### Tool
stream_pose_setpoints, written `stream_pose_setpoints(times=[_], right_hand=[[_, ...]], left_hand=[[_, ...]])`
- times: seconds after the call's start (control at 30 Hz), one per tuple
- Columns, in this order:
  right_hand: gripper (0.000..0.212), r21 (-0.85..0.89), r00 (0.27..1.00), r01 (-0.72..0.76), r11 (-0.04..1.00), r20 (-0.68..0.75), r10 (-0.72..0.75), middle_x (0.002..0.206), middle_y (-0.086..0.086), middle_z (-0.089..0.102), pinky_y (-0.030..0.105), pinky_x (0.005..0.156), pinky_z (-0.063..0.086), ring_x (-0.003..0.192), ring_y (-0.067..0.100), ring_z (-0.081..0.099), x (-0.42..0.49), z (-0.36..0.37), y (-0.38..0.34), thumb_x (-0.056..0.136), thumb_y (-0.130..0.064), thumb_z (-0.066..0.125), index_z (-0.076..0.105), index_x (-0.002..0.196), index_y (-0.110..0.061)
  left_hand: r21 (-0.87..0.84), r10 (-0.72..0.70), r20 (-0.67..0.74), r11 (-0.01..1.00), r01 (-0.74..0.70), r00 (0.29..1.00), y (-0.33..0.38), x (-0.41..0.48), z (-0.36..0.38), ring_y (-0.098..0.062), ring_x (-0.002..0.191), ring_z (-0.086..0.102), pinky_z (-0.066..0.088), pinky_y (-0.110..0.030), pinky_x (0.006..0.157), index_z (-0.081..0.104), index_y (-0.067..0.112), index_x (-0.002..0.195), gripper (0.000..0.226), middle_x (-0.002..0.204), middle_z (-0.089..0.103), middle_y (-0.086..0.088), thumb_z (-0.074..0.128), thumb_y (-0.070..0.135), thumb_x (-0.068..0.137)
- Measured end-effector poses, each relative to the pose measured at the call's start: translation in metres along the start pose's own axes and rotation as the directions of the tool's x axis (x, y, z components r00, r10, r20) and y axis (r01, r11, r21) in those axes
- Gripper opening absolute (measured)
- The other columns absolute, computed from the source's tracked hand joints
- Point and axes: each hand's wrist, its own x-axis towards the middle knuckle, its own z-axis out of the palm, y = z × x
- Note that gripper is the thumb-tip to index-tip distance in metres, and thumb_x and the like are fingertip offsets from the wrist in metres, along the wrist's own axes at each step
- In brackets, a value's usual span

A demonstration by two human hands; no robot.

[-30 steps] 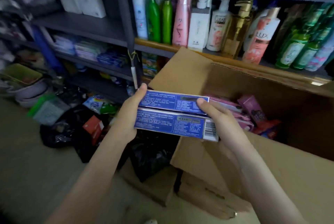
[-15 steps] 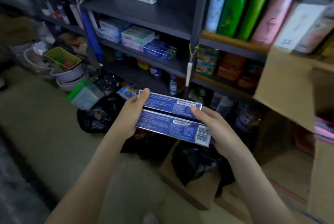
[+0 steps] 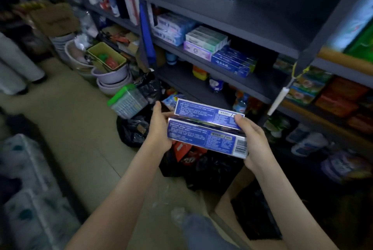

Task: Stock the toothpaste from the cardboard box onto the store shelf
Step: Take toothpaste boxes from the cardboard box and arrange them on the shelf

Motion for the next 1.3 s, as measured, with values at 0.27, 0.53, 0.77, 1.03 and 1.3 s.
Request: stream_pose_setpoints(times=[0.27,0.53,0.77,1.03,1.3], right_hand=[[0.026,0.033,0.982,-0.077,0.996,0.173,0.070,0.089,0.010,0.070,0.034,0.063,0.057,0.073,0.024,0.070,0.136,0.106,0.023,0.080,-0.033,0.064,0.067,0.096,-0.012],[0.044,0.434,0.957,-0.279,0.856,0.050,0.287,0.090,0.012,0.070,0.038,0.071,0.057,0.086,0.027,0.066,0.261,0.220,0.017,0.081,-0.049,0.060,0.064,0.102,-0.011],[0.045,0.747,0.983,0.153,0.647,-0.183,-0.022,0.112,0.009,0.067,0.043,0.090,0.054,0.112,0.025,0.062,0.323,0.233,-0.013,0.086,-0.048,0.052,0.060,0.111,-0.011],[0.040,0.498,0.939,0.128,0.858,-0.339,0.056,0.080,0.004,0.064,0.029,0.057,0.057,0.060,0.015,0.064,0.319,0.254,0.007,0.090,-0.048,0.045,0.062,0.114,-0.021],[0.046,-0.103,0.918,-0.101,0.990,-0.392,0.053,0.089,0.009,0.072,0.025,0.069,0.050,0.072,0.015,0.068,0.281,0.289,0.016,0.093,-0.053,0.043,0.066,0.115,-0.020]], left_hand=[[0.408,0.000,0.155,0.911,-0.064,0.988,0.104,0.102,-0.055,-0.022,0.072,0.073,0.058,-0.038,0.066,0.073,0.025,0.086,0.071,0.084,0.075,-0.005,0.023,0.075,0.088],[0.537,-0.320,0.289,0.835,0.124,0.902,0.227,0.216,-0.115,-0.024,0.052,0.062,0.046,-0.022,0.041,0.067,0.011,0.102,0.043,0.073,0.068,-0.012,0.044,0.046,0.094],[0.366,-0.367,0.384,0.903,0.225,0.847,0.273,0.316,-0.122,-0.027,0.091,0.067,0.058,-0.035,0.064,0.057,0.021,0.132,0.049,0.119,0.067,-0.007,0.055,0.023,0.082],[0.437,-0.486,0.510,0.857,0.273,0.710,0.281,0.373,-0.072,-0.028,0.087,0.064,0.058,-0.039,0.060,0.051,0.010,0.118,0.050,0.101,0.062,-0.014,0.066,0.004,0.071],[0.342,-0.530,0.533,0.848,0.405,0.659,0.240,0.373,-0.011,-0.027,0.084,0.064,0.053,-0.041,0.085,0.059,0.002,0.090,0.005,0.087,0.065,-0.014,0.060,-0.002,0.088]])
